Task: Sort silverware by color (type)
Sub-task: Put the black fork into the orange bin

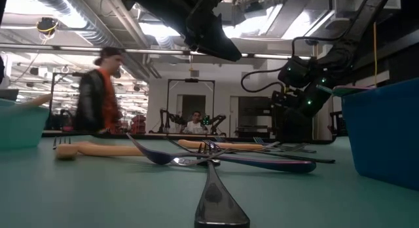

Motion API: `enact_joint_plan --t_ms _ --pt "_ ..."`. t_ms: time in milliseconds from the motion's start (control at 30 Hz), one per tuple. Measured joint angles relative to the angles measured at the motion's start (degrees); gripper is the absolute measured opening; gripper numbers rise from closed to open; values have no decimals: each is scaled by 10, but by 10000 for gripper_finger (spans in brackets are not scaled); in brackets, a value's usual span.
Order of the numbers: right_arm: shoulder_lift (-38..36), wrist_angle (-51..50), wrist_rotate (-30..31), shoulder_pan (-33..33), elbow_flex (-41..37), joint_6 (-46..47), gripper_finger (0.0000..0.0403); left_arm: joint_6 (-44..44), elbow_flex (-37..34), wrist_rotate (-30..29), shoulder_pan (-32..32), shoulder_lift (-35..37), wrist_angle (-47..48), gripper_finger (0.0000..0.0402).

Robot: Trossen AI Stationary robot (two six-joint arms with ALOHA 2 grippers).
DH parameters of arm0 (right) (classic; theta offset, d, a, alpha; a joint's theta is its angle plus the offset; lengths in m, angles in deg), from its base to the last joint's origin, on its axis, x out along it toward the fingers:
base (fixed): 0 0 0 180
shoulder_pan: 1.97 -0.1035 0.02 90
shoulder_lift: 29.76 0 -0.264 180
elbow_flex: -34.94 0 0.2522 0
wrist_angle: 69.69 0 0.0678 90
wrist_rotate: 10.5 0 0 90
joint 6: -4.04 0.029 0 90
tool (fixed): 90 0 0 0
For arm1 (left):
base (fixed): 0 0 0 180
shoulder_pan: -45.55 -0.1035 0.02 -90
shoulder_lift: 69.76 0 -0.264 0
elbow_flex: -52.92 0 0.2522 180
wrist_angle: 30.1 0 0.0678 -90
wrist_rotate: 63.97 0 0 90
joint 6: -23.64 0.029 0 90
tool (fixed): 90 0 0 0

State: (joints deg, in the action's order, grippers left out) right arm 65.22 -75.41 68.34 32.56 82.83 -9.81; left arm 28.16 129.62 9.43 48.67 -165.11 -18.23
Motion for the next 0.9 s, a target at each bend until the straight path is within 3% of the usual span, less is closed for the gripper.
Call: enact_joint_plan --t_ms 567,900 --pt "12 2 -11 0 0 0 7 1 0 -9 0 0 0 121" --pt "-35 -16 -8 0 -4 0 3 1 0 -23 0 5 19 121"
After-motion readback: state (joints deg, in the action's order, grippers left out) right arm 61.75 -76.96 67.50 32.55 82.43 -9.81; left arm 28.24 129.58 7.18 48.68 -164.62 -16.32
